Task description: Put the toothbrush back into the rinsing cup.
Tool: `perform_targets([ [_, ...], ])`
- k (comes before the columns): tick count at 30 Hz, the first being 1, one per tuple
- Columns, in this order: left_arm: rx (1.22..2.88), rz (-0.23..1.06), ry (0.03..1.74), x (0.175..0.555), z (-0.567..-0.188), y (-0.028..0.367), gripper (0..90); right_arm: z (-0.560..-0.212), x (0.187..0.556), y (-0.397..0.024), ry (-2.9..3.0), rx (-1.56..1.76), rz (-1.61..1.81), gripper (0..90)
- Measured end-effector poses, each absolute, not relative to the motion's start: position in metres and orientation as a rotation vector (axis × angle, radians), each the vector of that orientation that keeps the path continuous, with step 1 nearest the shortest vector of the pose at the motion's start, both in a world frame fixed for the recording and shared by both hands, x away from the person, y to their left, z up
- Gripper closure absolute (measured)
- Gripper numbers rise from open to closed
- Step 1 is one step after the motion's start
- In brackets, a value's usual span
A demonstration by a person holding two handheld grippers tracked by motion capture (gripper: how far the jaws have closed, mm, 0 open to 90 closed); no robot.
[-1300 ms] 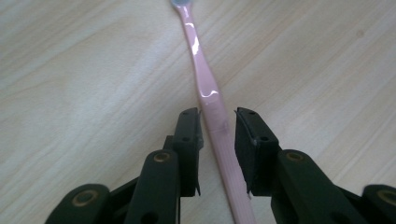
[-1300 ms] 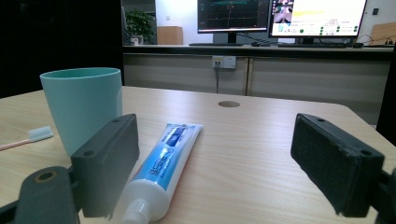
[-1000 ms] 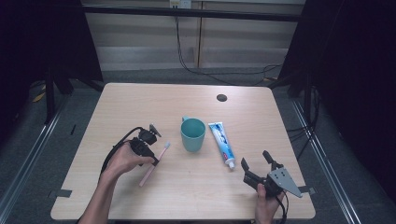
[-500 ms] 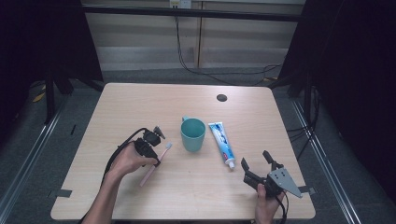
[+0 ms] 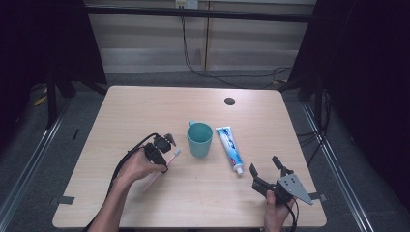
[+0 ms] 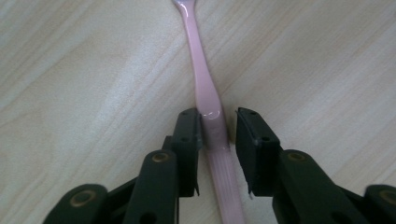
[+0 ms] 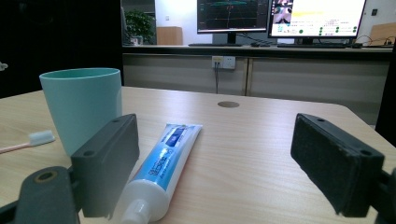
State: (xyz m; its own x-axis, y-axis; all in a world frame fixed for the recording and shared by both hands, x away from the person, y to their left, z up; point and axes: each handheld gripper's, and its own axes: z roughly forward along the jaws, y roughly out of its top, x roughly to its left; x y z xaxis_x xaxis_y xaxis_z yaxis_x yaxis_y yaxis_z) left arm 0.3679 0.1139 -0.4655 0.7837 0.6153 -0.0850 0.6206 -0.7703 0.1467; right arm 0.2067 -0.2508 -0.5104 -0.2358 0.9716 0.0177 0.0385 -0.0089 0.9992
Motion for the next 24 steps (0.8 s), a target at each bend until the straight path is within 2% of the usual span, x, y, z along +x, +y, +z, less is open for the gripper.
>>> perform_targets([
  [4,2.796,-0.023,1.018,0.3688,-0.4657,0.1147,78.0,-0.5106,0.2067,-0.2508,1.404,1.123,1.379,14.6],
  [15,2.826,0.002,1.002,0.3680,-0.4654,0.1112,78.4,-0.5105,0.2068,-0.2508,1.406,1.124,1.377,14.7],
  [24,2.799,0.006,1.055,0.3670,-0.4653,0.1168,78.7,-0.5105,0.2070,-0.2509,1.407,1.121,1.380,14.6],
])
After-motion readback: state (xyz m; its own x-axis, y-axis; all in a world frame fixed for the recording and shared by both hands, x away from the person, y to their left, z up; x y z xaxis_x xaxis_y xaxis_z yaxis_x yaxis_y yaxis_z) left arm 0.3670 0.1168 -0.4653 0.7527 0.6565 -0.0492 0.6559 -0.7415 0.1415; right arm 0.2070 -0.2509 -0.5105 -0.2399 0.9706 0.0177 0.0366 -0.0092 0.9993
